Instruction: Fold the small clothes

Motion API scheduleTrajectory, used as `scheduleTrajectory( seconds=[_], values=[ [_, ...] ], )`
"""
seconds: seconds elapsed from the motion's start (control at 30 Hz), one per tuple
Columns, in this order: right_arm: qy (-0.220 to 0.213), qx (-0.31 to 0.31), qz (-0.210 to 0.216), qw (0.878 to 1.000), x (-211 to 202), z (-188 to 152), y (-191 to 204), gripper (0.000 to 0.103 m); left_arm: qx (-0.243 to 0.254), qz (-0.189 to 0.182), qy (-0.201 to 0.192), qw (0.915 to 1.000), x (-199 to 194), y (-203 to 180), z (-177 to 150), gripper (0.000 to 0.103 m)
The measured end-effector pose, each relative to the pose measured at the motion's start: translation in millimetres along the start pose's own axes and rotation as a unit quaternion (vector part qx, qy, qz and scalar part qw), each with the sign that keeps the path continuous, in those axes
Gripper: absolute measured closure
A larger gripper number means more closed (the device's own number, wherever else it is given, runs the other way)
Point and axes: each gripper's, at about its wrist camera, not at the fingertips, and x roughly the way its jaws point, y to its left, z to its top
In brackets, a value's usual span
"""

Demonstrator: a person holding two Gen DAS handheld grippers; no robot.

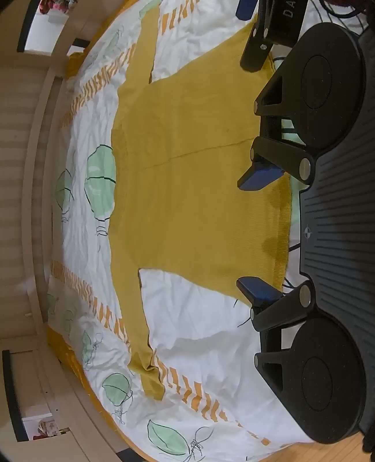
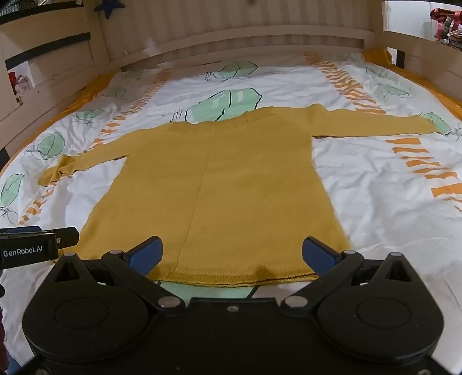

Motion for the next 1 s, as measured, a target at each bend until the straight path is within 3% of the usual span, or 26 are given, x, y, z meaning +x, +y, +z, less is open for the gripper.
scheduleTrajectory(
  seconds=[0.27,0.3,1.0],
  values=[
    [-0.009,0.003,-0.002,1.000,-0.2,-1.9,0.4,0.001,-0.002,-0.001,0.004,1.0000,4.4,4.8,-4.9,0.039],
    [0.006,0.003,0.002,1.000,7.3,-1.4,-1.1,0.001,-0.002,-0.001,0.004,1.0000,4.6,5.4,-5.7,0.039],
    [0.018,0.015,0.007,1.000,7.0,-5.3,-2.1,0.001,0.000,0.000,0.020,0.9998,7.9,1.1,-4.7,0.039]
  ],
)
